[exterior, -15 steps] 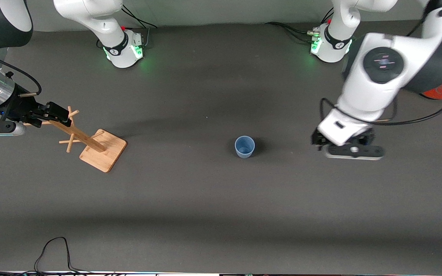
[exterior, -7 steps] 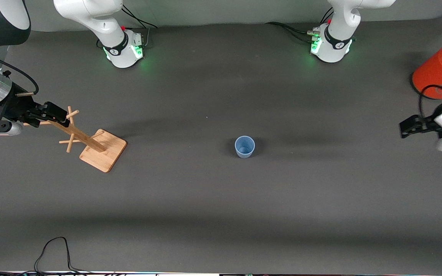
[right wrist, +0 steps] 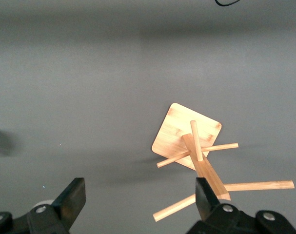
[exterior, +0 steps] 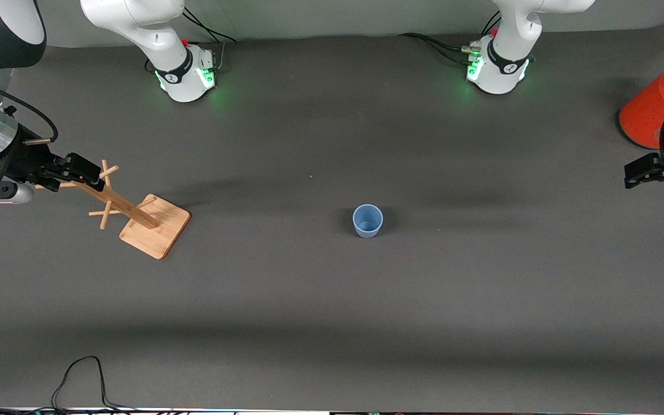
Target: Rotate and upright cup with both arms
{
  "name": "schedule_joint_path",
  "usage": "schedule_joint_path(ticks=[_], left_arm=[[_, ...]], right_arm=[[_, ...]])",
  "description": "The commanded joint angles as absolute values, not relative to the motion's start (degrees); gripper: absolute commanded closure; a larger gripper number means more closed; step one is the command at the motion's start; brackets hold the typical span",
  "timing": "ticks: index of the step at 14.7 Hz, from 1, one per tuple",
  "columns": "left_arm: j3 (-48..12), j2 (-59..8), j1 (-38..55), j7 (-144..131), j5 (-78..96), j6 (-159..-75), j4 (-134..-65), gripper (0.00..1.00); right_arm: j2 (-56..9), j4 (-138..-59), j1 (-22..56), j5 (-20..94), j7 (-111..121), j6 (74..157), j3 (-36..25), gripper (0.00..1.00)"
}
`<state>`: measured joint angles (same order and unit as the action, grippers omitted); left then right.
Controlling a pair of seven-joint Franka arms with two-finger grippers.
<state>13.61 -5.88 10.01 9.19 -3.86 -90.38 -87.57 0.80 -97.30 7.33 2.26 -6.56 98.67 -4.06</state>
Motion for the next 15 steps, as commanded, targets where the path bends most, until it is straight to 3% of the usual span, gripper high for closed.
schedule_joint_path(ticks=[1, 15], left_arm=[[4.78, -6.41, 1.96, 9.58, -3.25, -88.94, -85.35, 0.0], [4.22, -6.33, 3.25, 9.49, -3.25, -88.16, -84.37, 0.0]], right_arm=[[0.97, -96.59, 7.73, 2.02, -8.0, 98.09, -4.31, 0.0], [0.88, -96.59, 7.73, 2.11, -7.91, 99.14, -4.48, 0.0]])
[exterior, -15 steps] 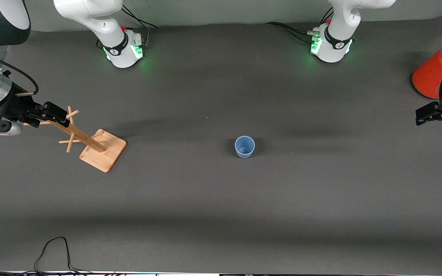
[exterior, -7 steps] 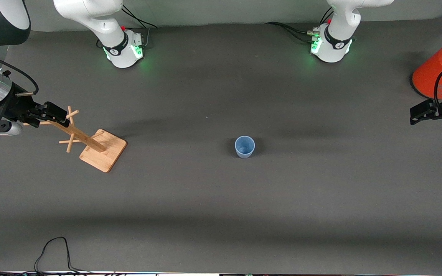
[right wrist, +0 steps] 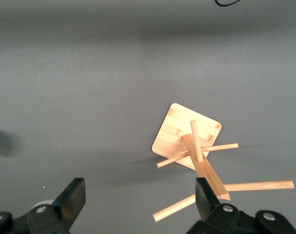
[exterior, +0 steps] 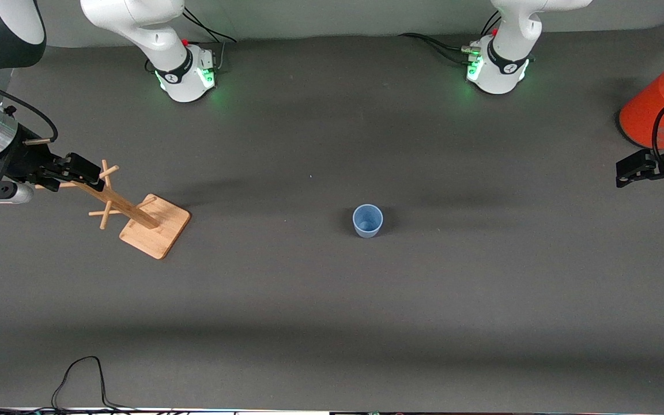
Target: Rotate and upright cup with both arms
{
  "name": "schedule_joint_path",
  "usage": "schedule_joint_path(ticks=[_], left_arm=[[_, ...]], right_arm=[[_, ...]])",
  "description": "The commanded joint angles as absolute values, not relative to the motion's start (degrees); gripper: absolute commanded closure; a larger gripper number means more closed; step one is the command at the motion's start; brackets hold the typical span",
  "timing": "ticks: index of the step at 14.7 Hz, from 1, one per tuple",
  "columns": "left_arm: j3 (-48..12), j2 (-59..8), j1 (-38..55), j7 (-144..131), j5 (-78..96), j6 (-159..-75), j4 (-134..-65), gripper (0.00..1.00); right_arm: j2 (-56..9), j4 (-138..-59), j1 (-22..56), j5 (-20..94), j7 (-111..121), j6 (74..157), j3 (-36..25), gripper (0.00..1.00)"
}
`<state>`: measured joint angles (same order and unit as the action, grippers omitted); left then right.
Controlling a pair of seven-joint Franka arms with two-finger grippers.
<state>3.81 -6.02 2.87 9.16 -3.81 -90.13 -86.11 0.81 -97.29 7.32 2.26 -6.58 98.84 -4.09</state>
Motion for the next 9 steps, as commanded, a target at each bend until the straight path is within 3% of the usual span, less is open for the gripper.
schedule_joint_path(ticks=[1, 9], left_arm=[[4.22, -6.24, 3.43, 9.49, -3.34, -87.98, -84.37, 0.0], [6.68, -6.24, 5.8, 9.32, -3.34, -88.07, -84.64, 0.0]], right_arm=[[0.88, -96.68, 7.65, 2.11, -7.91, 99.23, -4.48, 0.0], [-0.44, -96.5, 7.47, 1.85, -7.82, 98.7, -4.48, 0.0]])
